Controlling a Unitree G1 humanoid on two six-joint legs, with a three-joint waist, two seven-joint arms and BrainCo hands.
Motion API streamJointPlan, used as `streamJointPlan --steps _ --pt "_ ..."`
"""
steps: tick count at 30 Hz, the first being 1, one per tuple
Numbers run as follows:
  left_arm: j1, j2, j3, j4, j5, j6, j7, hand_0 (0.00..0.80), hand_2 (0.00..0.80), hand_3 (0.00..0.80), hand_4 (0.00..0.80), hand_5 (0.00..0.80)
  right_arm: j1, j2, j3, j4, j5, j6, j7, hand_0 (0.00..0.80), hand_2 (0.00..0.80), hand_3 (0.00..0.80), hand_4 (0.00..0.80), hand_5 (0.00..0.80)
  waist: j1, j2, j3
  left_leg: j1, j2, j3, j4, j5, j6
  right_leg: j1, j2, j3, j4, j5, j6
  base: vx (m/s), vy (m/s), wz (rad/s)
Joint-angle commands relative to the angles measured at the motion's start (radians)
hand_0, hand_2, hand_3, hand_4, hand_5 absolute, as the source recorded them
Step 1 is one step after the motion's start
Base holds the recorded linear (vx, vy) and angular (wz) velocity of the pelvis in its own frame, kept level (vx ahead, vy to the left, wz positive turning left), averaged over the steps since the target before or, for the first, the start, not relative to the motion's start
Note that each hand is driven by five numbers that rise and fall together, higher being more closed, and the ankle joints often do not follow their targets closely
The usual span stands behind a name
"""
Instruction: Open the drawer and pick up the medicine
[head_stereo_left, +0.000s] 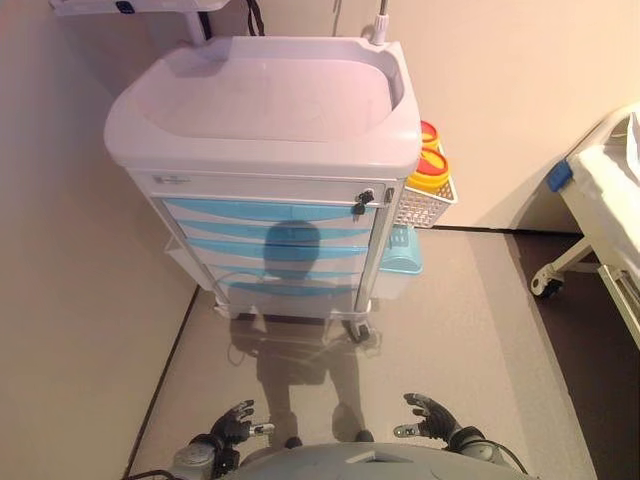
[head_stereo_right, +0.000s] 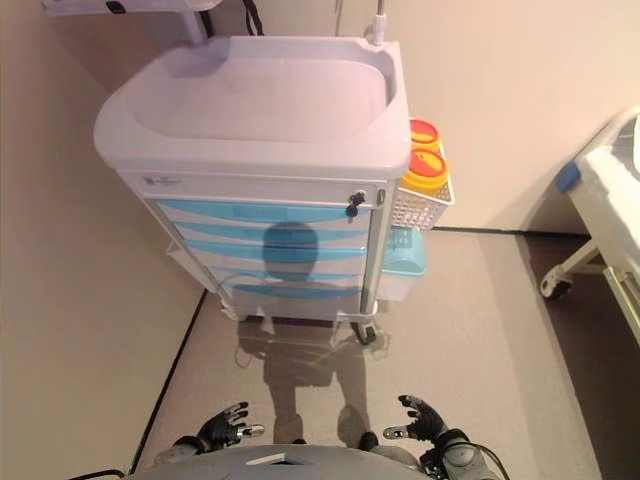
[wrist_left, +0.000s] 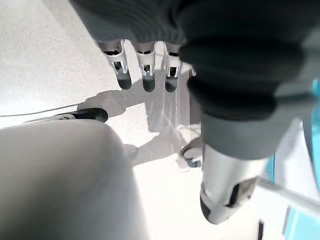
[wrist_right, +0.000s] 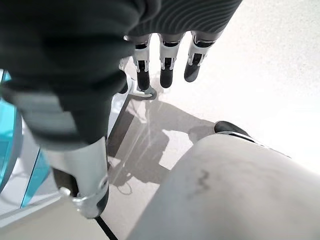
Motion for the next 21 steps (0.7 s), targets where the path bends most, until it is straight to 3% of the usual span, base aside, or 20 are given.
streamJointPlan --steps 1,9,14,21 --pt "-0.049 -0.017 0.079 0.058 -0.139 -0.027 0.018 0.0 0.0 0.0 0.0 0.0 -0.044 0.019 -0.002 0.001 0.028 -0.043 -0.027 0.0 0.0 0.0 0.0 0.0 -0.003 -0.028 0.018 -0.029 -0.065 0.046 0.036 -0.09 0.044 -0.022 -0.047 0.007 0.09 -0.035 0.087 0.038 0.074 -0.06" --pt "-0.17 0.011 0.161 0.008 -0.442 -0.066 -0.023 0.0 0.0 0.0 0.0 0.0 -0.106 -0.009 -0.003 -0.068 0.109 -0.082 -0.084 0.0 0.0 0.0 0.0 0.0 -0.022 -0.056 0.165 -0.223 -0.07 0.099 0.267 -0.152 0.075 -0.228 -0.074 0.054 0.267 -0.041 0.084 -0.095 0.081 -0.22" --pt "-0.248 0.012 0.184 -0.107 -0.681 -0.097 -0.096 0.0 0.0 0.0 0.0 0.0 -0.136 -0.018 -0.011 -0.118 0.147 -0.101 -0.124 0.0 0.0 0.0 0.0 0.0 -0.048 -0.083 0.239 -0.358 -0.058 0.136 0.395 -0.186 0.091 -0.36 -0.083 0.11 0.336 -0.019 0.093 -0.122 0.099 -0.27" --pt "-0.377 0.028 0.159 -0.28 -0.911 -0.175 -0.153 0.0 0.0 0.0 0.0 0.0 -0.154 -0.036 0.005 -0.182 0.178 -0.103 -0.166 0.0 0.0 0.0 0.0 0.0 -0.088 -0.118 0.295 -0.523 -0.034 0.16 0.542 -0.232 0.102 -0.516 -0.055 0.167 0.409 -0.004 0.09 -0.084 0.066 -0.24"
